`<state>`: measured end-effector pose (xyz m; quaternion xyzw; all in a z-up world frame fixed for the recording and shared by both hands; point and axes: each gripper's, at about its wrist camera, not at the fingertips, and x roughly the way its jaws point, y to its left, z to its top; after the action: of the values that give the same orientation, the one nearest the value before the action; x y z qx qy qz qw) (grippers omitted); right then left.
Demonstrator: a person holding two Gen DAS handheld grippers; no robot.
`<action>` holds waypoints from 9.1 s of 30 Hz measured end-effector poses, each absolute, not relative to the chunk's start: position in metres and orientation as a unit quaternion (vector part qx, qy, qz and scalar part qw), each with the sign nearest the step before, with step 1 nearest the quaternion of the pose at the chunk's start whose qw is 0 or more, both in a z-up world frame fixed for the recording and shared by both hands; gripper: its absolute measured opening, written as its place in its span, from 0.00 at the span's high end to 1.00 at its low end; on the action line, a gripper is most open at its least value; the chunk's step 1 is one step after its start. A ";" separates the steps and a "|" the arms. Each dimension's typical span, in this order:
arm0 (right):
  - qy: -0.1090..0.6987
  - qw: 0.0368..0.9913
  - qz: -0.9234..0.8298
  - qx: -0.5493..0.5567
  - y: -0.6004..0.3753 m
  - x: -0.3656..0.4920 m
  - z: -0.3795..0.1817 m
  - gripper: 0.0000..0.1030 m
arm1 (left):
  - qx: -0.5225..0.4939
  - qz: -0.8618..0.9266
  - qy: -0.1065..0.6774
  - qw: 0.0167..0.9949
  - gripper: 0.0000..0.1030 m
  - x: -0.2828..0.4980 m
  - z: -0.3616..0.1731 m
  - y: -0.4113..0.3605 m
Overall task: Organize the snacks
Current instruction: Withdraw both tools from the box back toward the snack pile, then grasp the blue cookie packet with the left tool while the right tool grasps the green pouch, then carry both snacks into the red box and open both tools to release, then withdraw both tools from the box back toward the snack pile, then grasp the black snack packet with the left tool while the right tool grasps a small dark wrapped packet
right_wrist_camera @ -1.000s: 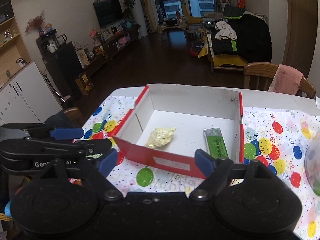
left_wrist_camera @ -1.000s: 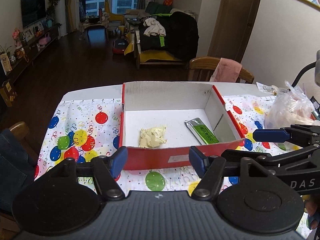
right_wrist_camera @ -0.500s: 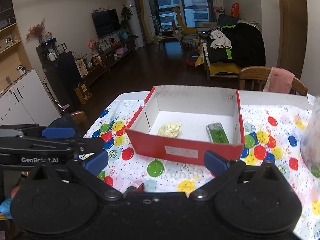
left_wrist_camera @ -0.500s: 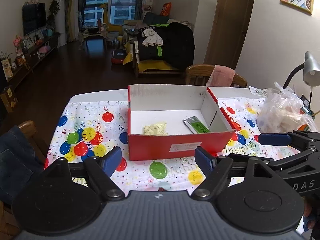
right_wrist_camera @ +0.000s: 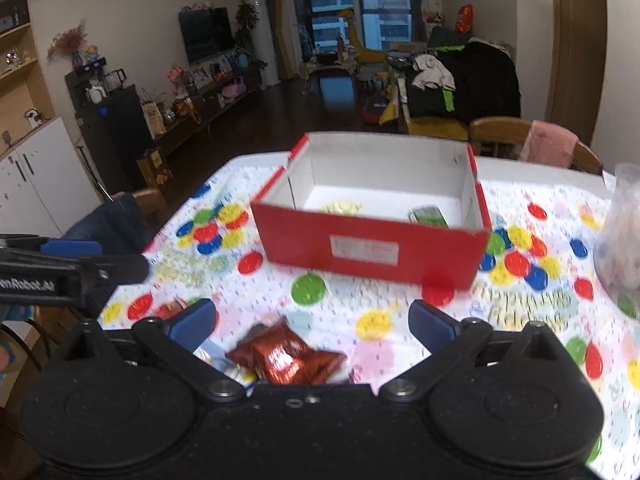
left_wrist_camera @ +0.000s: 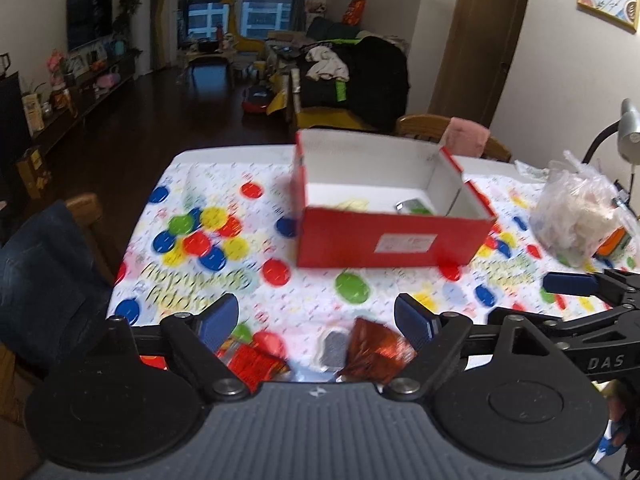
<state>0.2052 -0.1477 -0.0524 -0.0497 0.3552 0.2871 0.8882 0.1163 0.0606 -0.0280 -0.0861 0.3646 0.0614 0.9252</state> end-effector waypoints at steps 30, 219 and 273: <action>0.435 0.810 0.337 -0.202 -0.134 0.180 -0.178 0.42 | -0.023 0.045 0.422 0.905 0.17 0.072 -0.101 0.029; 0.396 0.854 0.329 -0.076 -0.128 0.332 -0.021 0.16 | -0.052 0.086 0.406 0.908 0.40 0.265 -0.020 0.043; 0.428 0.830 0.341 -0.110 -0.147 0.177 -0.126 0.02 | -0.034 0.029 0.439 0.897 0.19 0.087 -0.121 0.046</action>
<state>0.1766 -0.1465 -0.1263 -0.1101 0.4284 0.3408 0.8296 0.0875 0.0455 -0.1213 -0.0344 0.4389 0.0291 0.8974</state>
